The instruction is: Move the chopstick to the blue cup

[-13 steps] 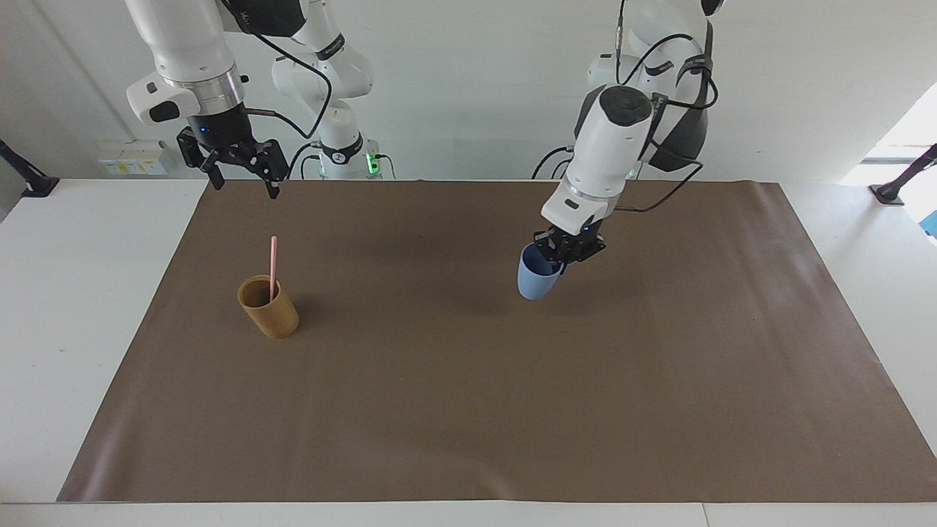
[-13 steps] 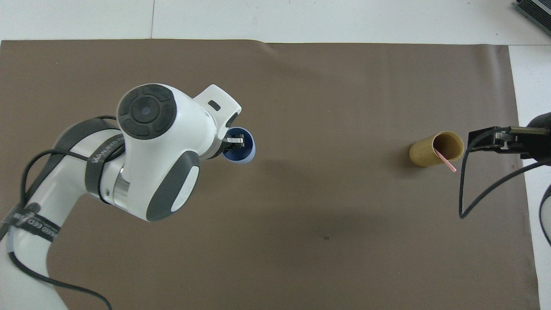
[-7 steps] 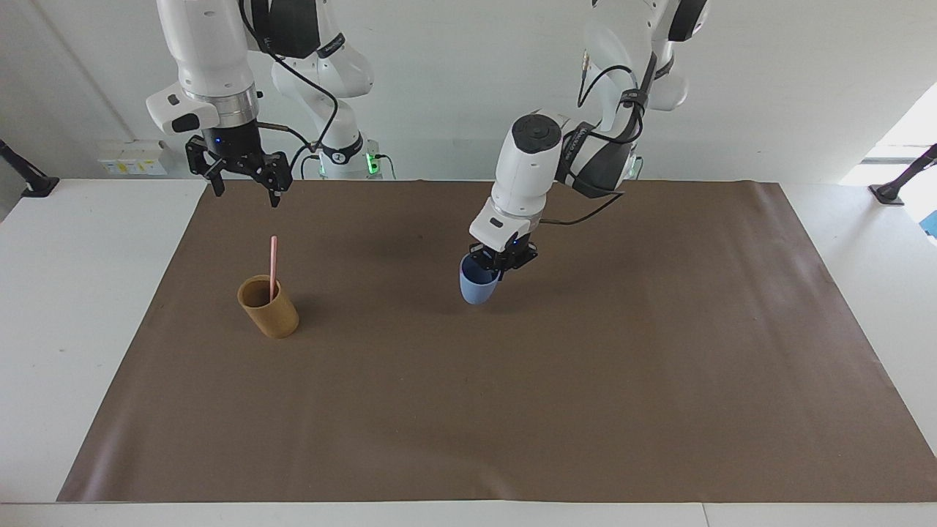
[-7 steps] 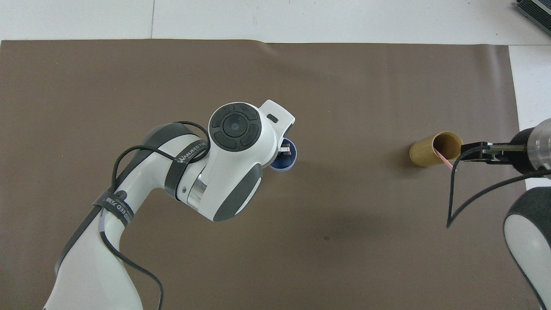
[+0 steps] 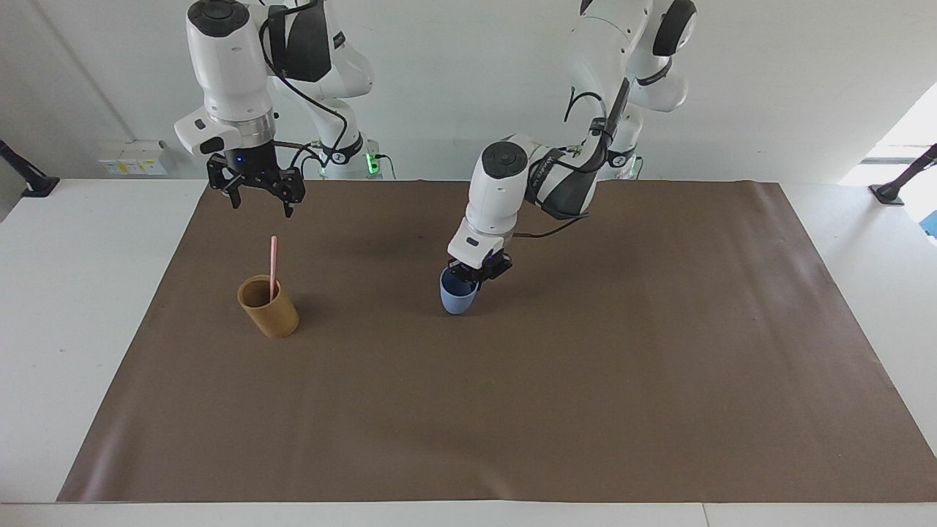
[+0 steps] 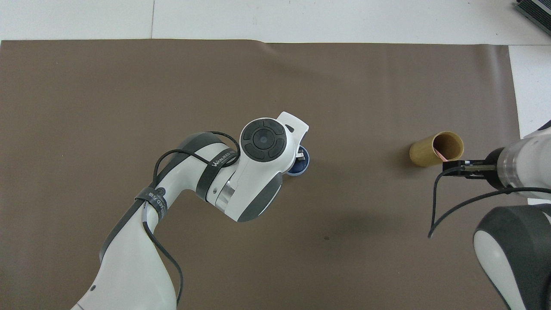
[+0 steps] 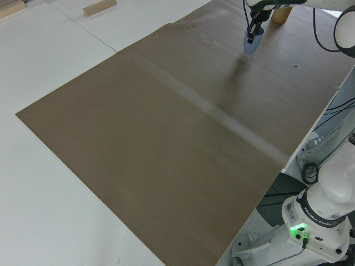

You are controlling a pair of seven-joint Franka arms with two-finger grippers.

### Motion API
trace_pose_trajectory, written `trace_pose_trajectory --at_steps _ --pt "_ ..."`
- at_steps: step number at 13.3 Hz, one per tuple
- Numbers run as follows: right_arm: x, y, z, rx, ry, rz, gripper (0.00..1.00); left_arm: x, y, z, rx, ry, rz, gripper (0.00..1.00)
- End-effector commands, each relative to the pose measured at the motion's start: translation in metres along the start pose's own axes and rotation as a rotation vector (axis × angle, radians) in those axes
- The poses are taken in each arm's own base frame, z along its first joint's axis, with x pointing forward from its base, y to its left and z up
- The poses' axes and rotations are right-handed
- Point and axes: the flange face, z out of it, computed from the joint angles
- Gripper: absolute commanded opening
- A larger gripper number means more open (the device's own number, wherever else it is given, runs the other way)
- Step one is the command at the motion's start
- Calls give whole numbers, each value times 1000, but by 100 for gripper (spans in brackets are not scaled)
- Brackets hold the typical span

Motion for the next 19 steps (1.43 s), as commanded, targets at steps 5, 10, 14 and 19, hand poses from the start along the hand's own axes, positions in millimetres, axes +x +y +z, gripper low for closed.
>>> trace_pose_trajectory --at_steps 5,10,14,19 --pt "-7 -2 53 2 68 -123 90 -6 4 8 -26 -9 -56 0" --pt "2 2 76 12 116 -162 84 -14 8 12 -22 -14 -64 41" --pt "2 2 76 10 117 -196 57 -6 -2 -7 -14 -15 -68 100" --pt "3 2 76 8 114 -223 56 40 -82 -96 26 -28 -30 100"
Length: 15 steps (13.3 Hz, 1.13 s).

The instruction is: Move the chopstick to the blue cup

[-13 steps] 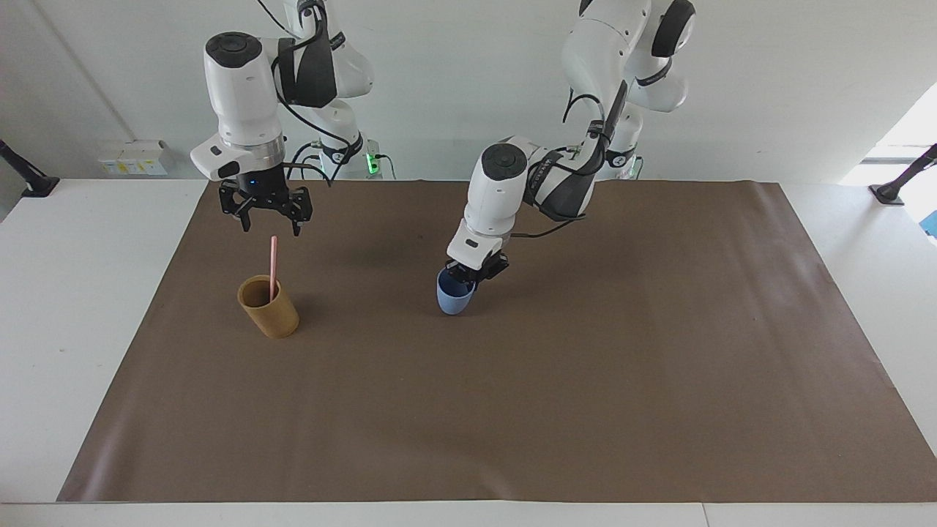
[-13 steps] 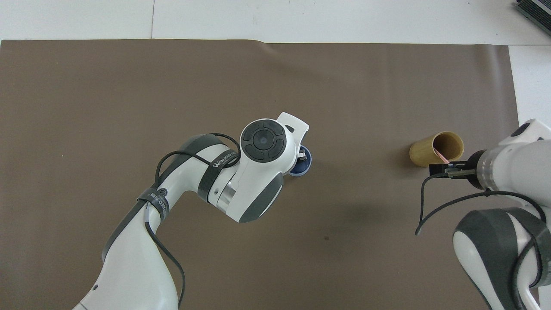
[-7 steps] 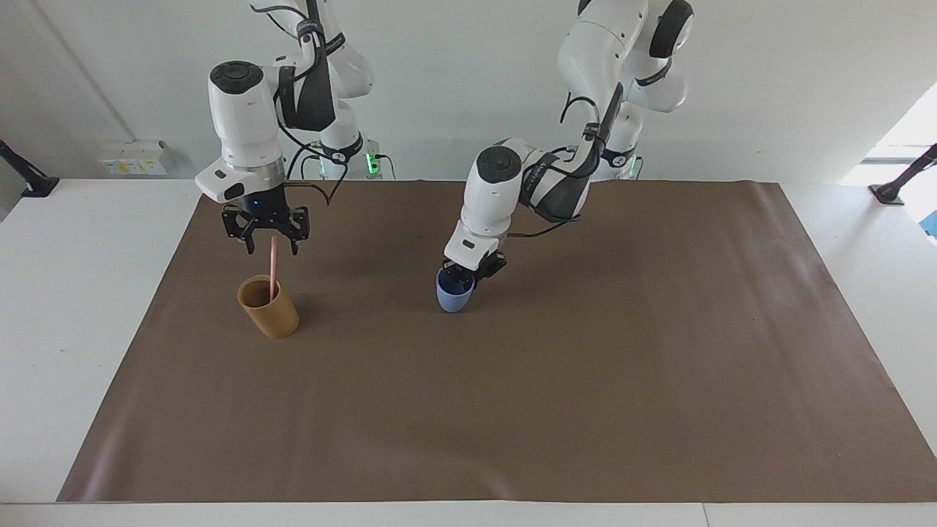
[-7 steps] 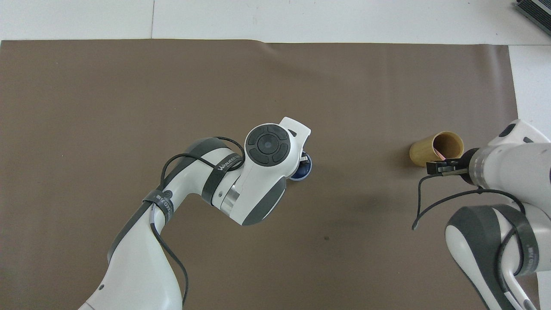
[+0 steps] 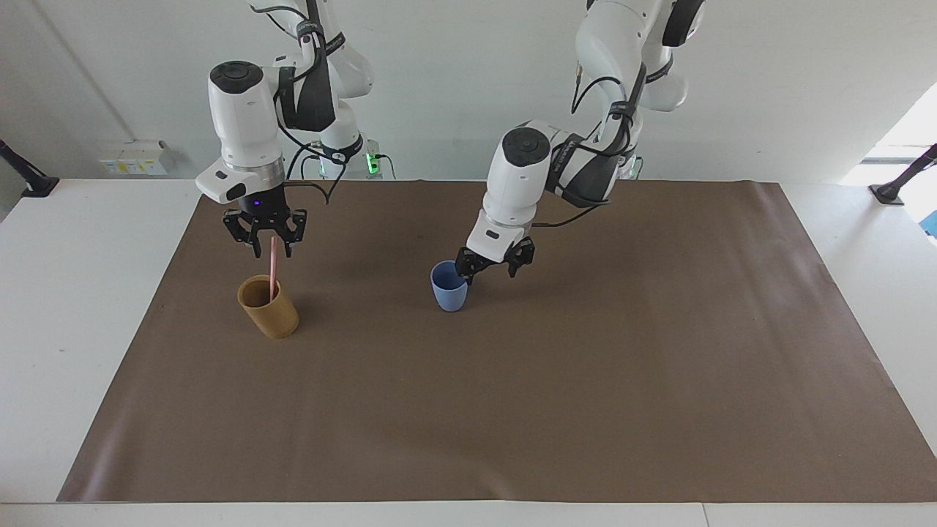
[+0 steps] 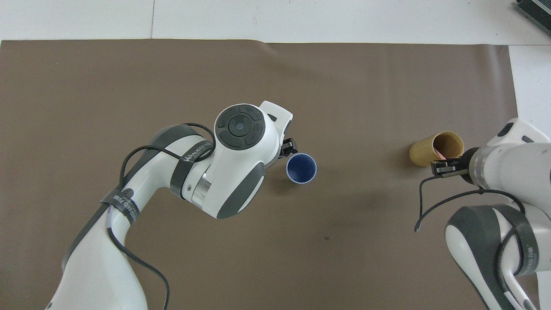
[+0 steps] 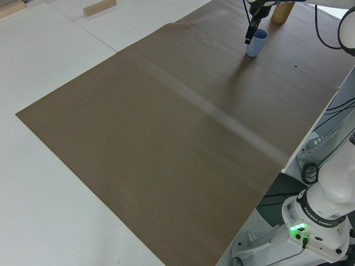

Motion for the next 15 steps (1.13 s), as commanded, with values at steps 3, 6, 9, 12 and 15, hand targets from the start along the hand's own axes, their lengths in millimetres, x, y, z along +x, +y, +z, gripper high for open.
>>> trace_pose_trajectory --at_steps 3,6,9,12,15 --pt "-6 9 2 -15 -27 -58 33 47 -112 -87 25 -27 69 100" --pt "-6 12 2 -17 -28 -71 8 69 -196 -138 37 -49 135 100" --pt "-3 12 1 -17 -25 -72 0 78 -262 -168 43 -83 205 100" --pt "5 16 -15 -22 -14 -86 0 81 -316 -196 45 -87 259 100" --pt "9 22 -37 -23 -73 -77 0 79 -342 -222 120 -78 283 100"
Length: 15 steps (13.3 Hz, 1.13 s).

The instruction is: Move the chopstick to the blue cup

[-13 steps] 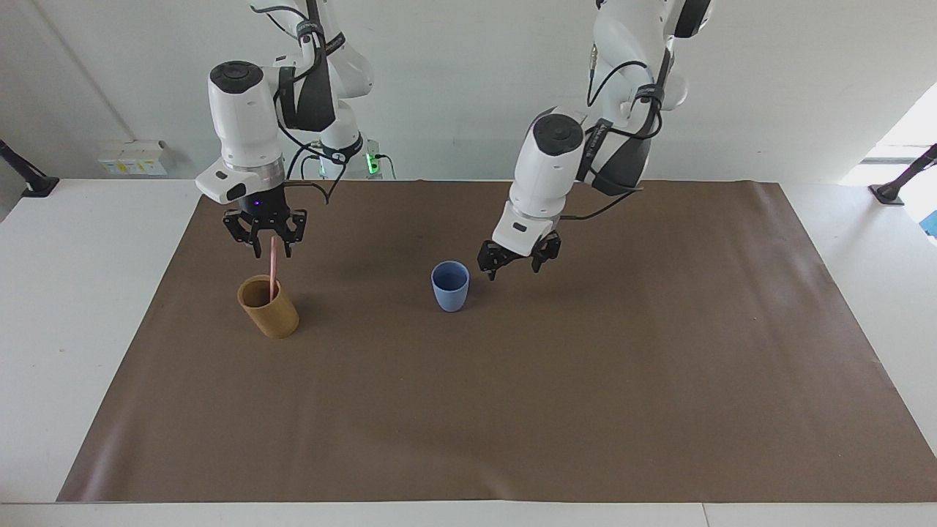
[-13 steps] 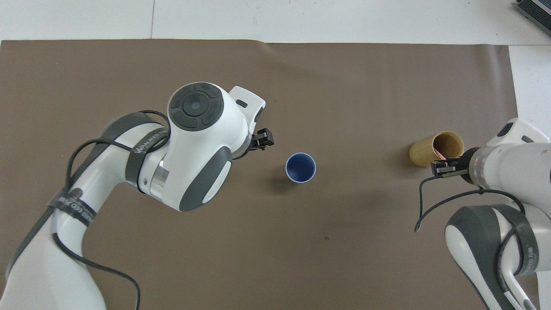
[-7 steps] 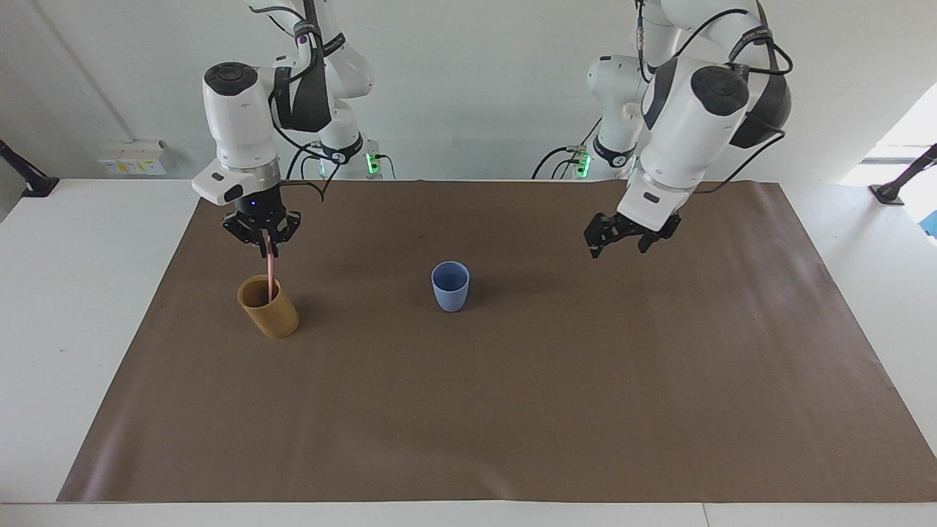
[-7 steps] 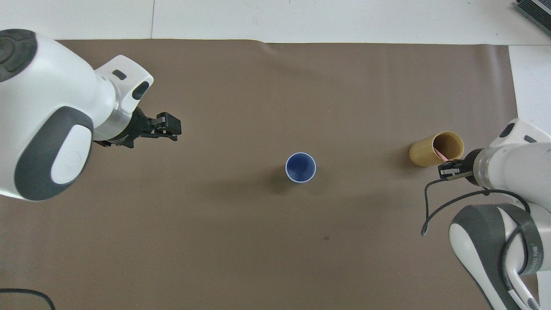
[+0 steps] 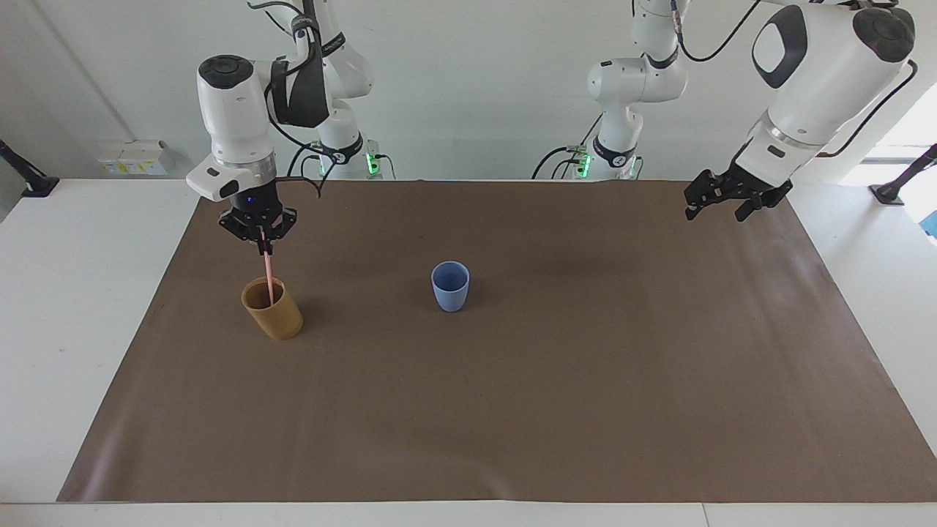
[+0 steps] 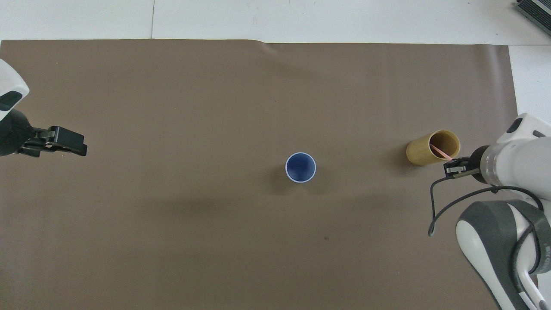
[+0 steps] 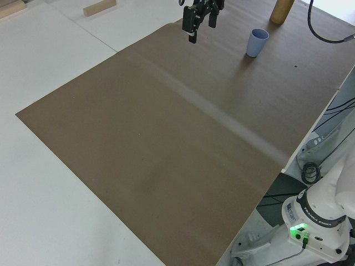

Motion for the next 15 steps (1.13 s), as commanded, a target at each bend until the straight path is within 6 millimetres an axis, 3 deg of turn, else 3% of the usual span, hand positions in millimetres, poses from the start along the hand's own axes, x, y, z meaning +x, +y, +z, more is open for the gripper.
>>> trace_pose_trajectory --at_steps 1,4,9,13,15 --pt "3 11 -28 -14 -54 -7 0 -12 -8 -27 63 -3 23 100" --pt "5 20 -68 -8 -86 22 0 -19 -3 -57 66 10 27 100" --pt "6 19 -115 -10 -97 38 0 -21 -4 -62 46 20 27 100" --pt "1 -2 -131 72 -156 132 0 -23 -7 -67 15 52 19 100" --pt "5 -31 -137 85 -153 171 0 -26 -6 -67 12 51 25 100"
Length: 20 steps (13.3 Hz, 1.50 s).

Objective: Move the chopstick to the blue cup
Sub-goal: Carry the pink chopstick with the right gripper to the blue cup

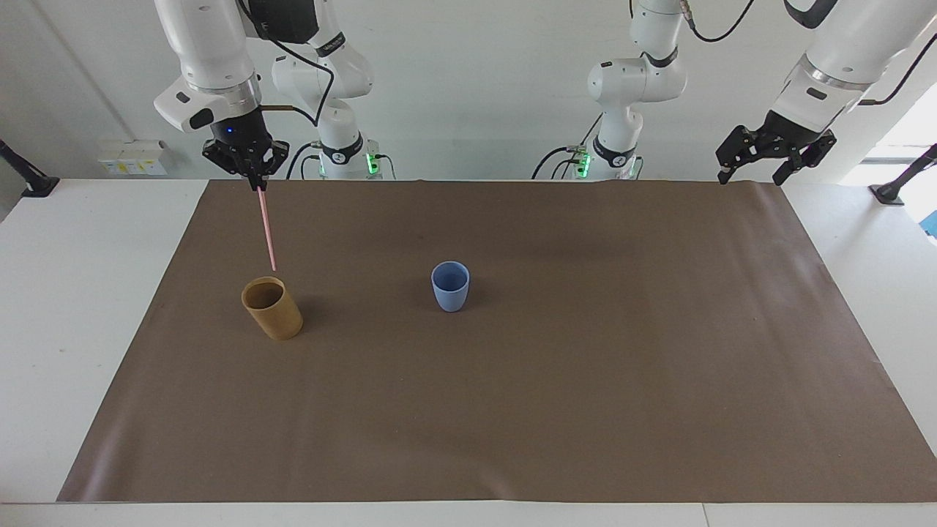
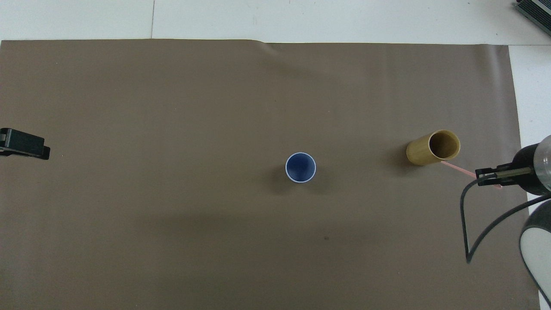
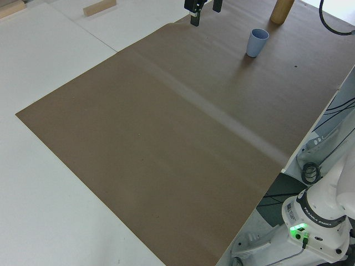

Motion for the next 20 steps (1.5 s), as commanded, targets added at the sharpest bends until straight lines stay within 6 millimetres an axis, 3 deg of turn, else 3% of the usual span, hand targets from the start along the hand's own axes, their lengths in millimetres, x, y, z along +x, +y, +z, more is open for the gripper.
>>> trace_pose_trajectory --at_steps 1,4,6,8,12,15,20 --pt "-3 -31 -9 69 -13 119 0 -5 -3 -7 -15 22 11 100" --pt "-7 -78 -16 228 -53 358 0 -10 -5 -9 -13 15 8 100" --pt "-9 -122 -24 341 -104 568 0 -10 -5 -8 -14 10 17 100" --pt "-17 -165 -29 367 -115 631 0 -10 -6 -8 -14 12 19 100" --pt "-12 -200 -16 391 -86 600 0 -9 4 -9 -12 17 25 100" --pt "-9 -222 0 411 -56 568 0 -9 0 -9 -13 17 19 100" --pt "-12 -224 41 364 -65 434 0 -9 4 -10 -12 17 28 100"
